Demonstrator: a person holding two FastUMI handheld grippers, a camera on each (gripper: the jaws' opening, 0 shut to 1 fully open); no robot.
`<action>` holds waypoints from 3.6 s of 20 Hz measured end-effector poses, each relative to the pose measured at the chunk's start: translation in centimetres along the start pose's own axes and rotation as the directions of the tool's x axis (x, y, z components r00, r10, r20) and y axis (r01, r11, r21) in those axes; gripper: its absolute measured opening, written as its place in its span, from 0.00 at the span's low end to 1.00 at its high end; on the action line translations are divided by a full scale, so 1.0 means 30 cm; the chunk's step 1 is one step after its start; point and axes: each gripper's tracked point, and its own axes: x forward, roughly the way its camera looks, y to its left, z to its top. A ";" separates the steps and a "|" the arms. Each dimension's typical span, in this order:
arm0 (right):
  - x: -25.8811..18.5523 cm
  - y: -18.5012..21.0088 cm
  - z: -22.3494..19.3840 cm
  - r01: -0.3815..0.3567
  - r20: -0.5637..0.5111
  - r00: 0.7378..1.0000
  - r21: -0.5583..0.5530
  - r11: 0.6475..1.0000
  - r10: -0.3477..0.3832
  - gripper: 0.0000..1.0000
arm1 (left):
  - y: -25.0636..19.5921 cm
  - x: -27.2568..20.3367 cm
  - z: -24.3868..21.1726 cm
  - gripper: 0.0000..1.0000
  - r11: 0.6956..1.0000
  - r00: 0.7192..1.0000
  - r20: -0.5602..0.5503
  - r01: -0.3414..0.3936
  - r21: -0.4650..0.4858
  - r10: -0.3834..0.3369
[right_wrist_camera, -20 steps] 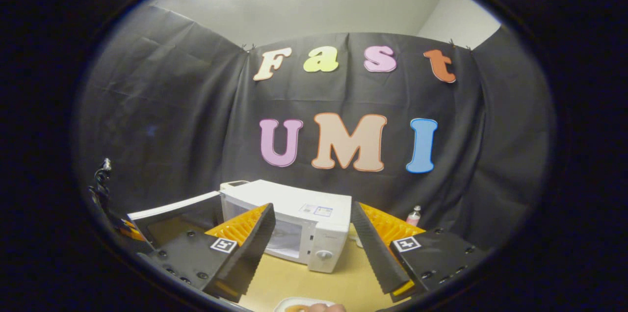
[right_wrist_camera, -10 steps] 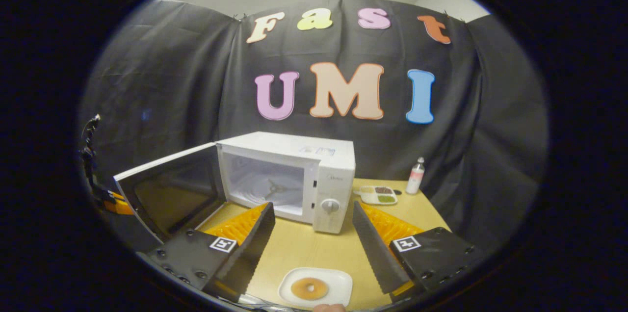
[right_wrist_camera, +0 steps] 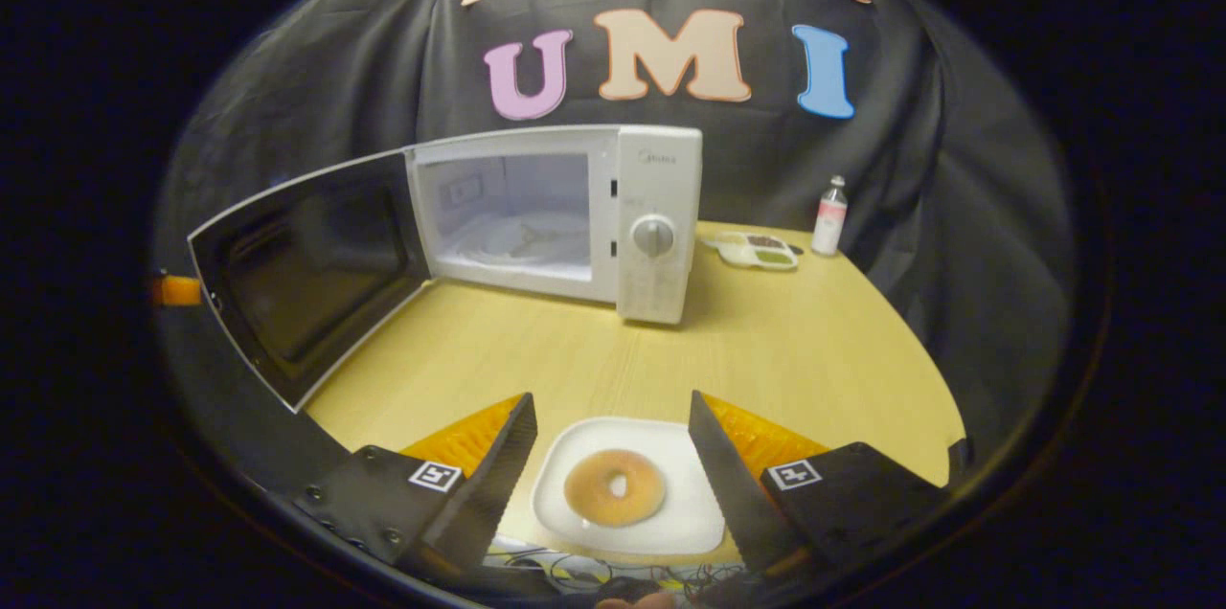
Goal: Open the microwave oven with the left hand, put the food in, and close the microwave oven.
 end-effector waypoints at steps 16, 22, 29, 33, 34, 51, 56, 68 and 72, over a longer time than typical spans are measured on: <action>0.093 0.003 -0.252 -0.016 -0.150 0.988 0.014 1.000 0.018 0.83 | -0.184 -0.239 0.772 0.95 0.990 0.789 0.615 0.082 -0.116 0.007; 0.093 0.004 -0.253 -0.016 -0.190 0.981 0.038 0.999 0.023 0.60 | -0.195 -0.220 0.766 0.95 0.986 0.798 0.603 0.104 -0.129 -0.006; 0.109 -0.002 -0.228 -0.008 -0.225 0.973 0.214 0.977 0.058 0.65 | -0.179 -0.195 0.713 0.96 0.987 0.825 0.565 0.093 -0.128 -0.005; 0.159 0.037 -0.165 -0.004 -0.244 0.961 0.459 0.888 0.131 0.60 | -0.144 -0.207 0.702 0.95 0.995 0.829 0.559 0.033 -0.090 0.023; 0.178 0.050 -0.133 -0.004 -0.230 0.963 0.506 0.862 0.139 0.59 | -0.138 -0.212 0.699 0.96 0.996 0.830 0.557 0.023 -0.087 0.029; 0.688 0.525 0.504 -0.143 0.068 0.984 0.859 0.491 0.166 0.64 | 0.104 -0.304 0.466 0.94 0.938 0.869 0.371 -0.346 -0.016 0.327; 0.810 0.522 0.542 -0.121 0.107 0.993 0.888 0.444 0.058 0.64 | 0.143 -0.343 0.417 0.95 0.908 0.849 0.328 -0.413 -0.075 0.414; 0.955 0.524 0.519 -0.054 0.085 0.996 0.866 0.497 -0.039 0.60 | 0.187 -0.369 0.327 0.97 0.869 0.826 0.270 -0.463 -0.173 0.494; 0.953 0.533 0.542 -0.040 0.080 0.995 0.852 0.521 -0.056 0.66 | 0.193 -0.346 0.327 0.97 0.875 0.829 0.281 -0.449 -0.182 0.484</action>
